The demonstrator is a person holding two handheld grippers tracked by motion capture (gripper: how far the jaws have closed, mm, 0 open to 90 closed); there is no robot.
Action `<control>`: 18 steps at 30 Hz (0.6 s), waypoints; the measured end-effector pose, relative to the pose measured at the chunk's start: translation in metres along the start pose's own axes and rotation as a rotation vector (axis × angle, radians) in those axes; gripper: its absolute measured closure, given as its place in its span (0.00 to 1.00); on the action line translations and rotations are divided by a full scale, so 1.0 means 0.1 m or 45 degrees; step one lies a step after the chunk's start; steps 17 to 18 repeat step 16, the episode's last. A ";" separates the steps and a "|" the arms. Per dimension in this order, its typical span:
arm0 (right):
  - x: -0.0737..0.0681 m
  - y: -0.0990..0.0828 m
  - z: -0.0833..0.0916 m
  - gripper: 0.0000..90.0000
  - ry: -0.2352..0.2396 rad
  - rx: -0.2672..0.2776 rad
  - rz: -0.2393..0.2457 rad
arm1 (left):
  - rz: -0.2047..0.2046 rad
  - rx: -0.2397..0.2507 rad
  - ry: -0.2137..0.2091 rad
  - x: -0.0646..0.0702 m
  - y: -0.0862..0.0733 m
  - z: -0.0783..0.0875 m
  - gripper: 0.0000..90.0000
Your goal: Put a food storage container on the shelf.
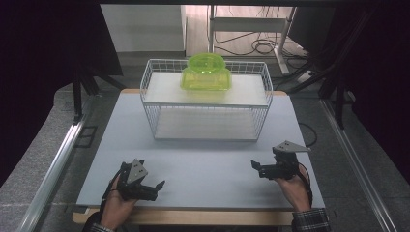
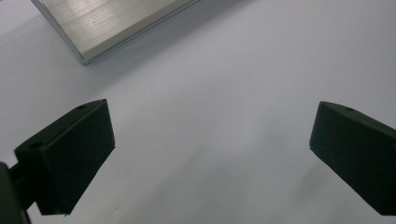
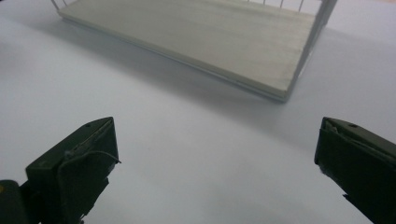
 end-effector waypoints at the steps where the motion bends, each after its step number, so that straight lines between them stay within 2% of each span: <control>1: 0.00 0.00 0.00 0.00 0.000 0.000 0.000 | 0.001 0.000 0.000 0.00 0.00 0.00 0.00; 8: 0.12 -0.18 -0.01 0.00 -0.046 -0.048 -0.007 | 0.007 -0.001 -0.001 0.00 0.00 0.00 0.00; 18: 0.19 -0.24 -0.03 0.00 -0.068 -0.071 -0.024 | 0.018 -0.002 0.000 -0.01 0.00 0.00 0.00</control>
Point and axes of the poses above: each handheld gripper's, and its own axes: z roughly backward along the jaws, y roughly out of its top, x roughly to its right, the point moved 9 cm from there along -z, roughly forward along the jaws, and after that the axes turned 11 degrees about -z, right-handed, at the moved point
